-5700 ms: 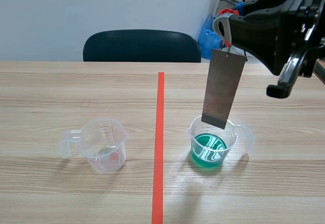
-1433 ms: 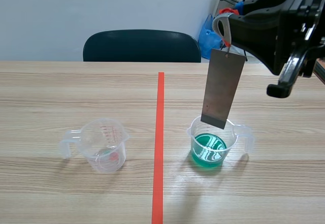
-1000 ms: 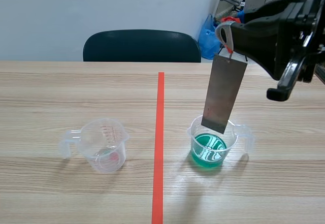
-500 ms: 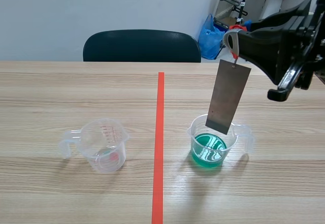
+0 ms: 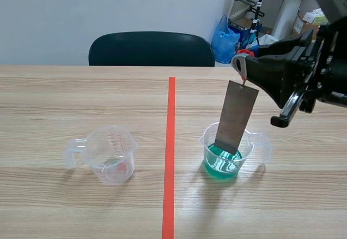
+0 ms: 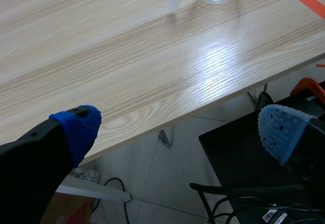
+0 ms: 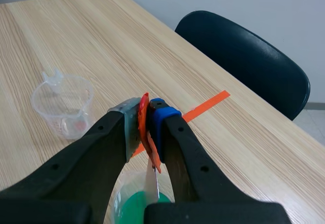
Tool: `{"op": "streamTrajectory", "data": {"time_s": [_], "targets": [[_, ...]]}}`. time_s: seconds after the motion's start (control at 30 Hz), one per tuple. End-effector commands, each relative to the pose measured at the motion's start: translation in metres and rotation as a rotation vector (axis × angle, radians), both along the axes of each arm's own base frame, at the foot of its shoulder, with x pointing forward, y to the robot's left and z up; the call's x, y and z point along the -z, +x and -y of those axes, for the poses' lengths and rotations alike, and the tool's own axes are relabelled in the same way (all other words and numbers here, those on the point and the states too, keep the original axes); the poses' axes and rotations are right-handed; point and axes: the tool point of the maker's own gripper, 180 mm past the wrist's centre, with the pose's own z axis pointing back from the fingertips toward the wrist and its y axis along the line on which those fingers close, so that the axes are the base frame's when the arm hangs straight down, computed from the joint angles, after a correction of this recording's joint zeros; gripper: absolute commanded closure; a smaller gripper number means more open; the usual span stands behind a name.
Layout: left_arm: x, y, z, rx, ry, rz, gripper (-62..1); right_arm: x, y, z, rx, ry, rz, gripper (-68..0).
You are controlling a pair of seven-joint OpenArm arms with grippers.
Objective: Do the redox reaction experiment
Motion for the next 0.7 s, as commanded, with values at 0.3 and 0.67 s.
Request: {"op": "streamTrajectory", "data": {"time_s": [0.3, 0.67], "targets": [[-0.006, 0.005, 0.001, 0.005, -0.004, 0.034, -62.3, 0.013, 0.003, -0.006, -0.037, 0.013, 0.029, -0.6], [-0.006, 0.005, 0.001, 0.005, -0.004, 0.034, -62.3, 0.04, -0.001, -0.007, -0.058, 0.039, 0.013, -0.6]]}}
